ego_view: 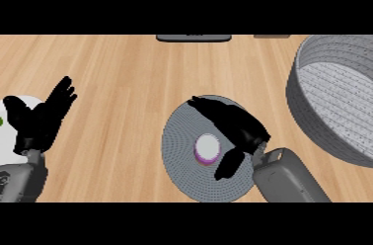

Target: Pick the can from the placemat and place it in the basket

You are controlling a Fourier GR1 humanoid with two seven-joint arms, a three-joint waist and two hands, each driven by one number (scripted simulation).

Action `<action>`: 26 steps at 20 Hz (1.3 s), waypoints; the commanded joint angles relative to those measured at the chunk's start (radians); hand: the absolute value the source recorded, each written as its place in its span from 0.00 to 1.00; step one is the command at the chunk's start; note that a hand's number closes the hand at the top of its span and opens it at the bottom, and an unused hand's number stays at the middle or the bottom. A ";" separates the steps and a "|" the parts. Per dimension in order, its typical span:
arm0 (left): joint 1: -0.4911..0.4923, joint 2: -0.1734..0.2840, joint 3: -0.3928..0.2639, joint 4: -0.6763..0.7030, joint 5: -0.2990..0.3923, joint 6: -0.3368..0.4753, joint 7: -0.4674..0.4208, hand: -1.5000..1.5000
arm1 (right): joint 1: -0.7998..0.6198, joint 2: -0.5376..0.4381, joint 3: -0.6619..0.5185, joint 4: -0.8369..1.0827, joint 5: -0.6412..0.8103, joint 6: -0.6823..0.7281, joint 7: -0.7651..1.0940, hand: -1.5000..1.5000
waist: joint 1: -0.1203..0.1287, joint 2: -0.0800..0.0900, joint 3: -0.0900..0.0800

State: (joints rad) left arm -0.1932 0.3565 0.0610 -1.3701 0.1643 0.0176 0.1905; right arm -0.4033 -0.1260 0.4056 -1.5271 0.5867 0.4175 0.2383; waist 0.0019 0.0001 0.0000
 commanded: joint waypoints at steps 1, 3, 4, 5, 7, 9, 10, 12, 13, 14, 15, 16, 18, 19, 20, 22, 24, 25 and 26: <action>-0.011 -0.024 -0.002 -0.024 -0.027 0.002 0.017 0.50 | -0.056 -0.027 -0.093 0.109 0.001 0.025 -0.117 0.00 | 0.002 0.001 0.000; -0.001 -0.014 0.040 0.023 -0.011 -0.047 -0.011 0.50 | 0.076 0.013 -0.029 -0.015 0.031 0.008 -0.083 0.00 | -0.002 0.000 0.000; 0.020 -0.056 -0.007 -0.043 -0.034 0.004 0.022 0.50 | 0.100 -0.032 -0.043 -0.011 0.002 0.030 -0.142 0.00 | -0.001 -0.001 0.000; 0.050 -0.049 0.002 -0.088 -0.049 0.001 0.013 0.50 | 0.056 0.006 -0.059 -0.030 -0.006 0.072 -0.086 0.00 | 0.001 -0.001 0.000; -0.022 -0.059 0.013 0.010 -0.059 -0.002 -0.004 0.50 | 0.031 -0.036 -0.109 -0.021 -0.038 0.124 -0.145 0.00 | -0.003 0.000 0.000; 0.005 -0.065 0.028 -0.016 -0.059 -0.001 0.013 0.50 | 0.122 0.013 -0.037 -0.100 0.010 0.087 -0.113 0.00 | -0.003 -0.001 0.000; -0.021 -0.035 0.056 -0.002 -0.034 -0.045 0.024 0.50 | 0.062 0.024 -0.063 0.037 0.032 0.048 -0.199 0.00 | 0.000 0.000 0.000; -0.012 -0.067 0.039 0.006 -0.073 -0.031 0.001 0.50 | 0.104 -0.001 -0.072 -0.003 0.046 0.081 -0.204 0.00 | -0.001 0.000 0.000; 0.038 -0.064 0.031 -0.103 -0.057 -0.038 0.053 0.50 | 0.116 0.017 -0.057 -0.103 0.035 0.130 -0.103 0.00 | -0.001 -0.001 0.000; -0.007 -0.088 0.015 -0.050 -0.100 0.007 0.053 0.50 | 0.149 0.004 -0.028 -0.090 0.081 0.082 -0.156 0.00 | -0.003 -0.001 0.000; 0.031 -0.024 0.074 -0.064 -0.031 -0.076 0.042 0.50 | 0.124 0.053 0.004 -0.013 0.137 0.006 -0.148 0.00 | 0.002 -0.001 0.000; 0.003 -0.059 0.051 -0.095 -0.063 -0.028 0.090 0.50 | 0.141 0.048 -0.012 -0.065 0.131 0.041 -0.110 0.00 | -0.001 -0.001 0.000; 0.046 -0.073 0.048 -0.081 -0.067 -0.038 0.039 0.50 | 0.120 0.087 0.039 0.018 0.195 -0.006 -0.112 0.00 | 0.002 0.000 0.000; -0.006 -0.069 0.061 -0.063 -0.070 -0.034 0.089 0.50 | 0.157 0.029 -0.013 -0.039 0.174 0.029 -0.148 0.00 | -0.002 -0.001 0.000; -0.016 -0.070 0.074 0.023 -0.075 -0.055 -0.003 0.50 | 0.108 0.091 0.011 0.036 0.200 0.009 -0.120 0.00 | -0.001 0.000 0.000; 0.005 -0.057 0.094 -0.083 -0.063 -0.054 0.072 0.50 | 0.119 0.059 -0.024 0.019 0.203 0.028 -0.165 0.00 | 0.000 0.000 0.000; -0.005 -0.079 0.066 -0.031 -0.097 -0.065 0.019 0.50 | 0.079 0.080 -0.030 0.083 0.229 0.014 -0.182 0.00 | 0.000 0.000 0.000; -0.008 -0.046 0.104 -0.088 -0.058 -0.075 0.102 0.50 | 0.094 0.065 -0.033 0.031 0.231 0.027 -0.176 0.00 | 0.000 -0.001 0.000; -0.032 -0.109 0.049 -0.014 -0.124 -0.017 0.030 0.50 | 0.108 0.055 0.015 0.126 0.277 -0.045 -0.250 1.00 | -0.001 0.001 0.000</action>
State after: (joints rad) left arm -0.2040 0.2858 0.1334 -1.4116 0.0832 -0.0335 0.2386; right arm -0.2946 -0.0650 0.3942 -1.4767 0.8047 0.4209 0.0542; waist 0.0013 -0.0003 0.0000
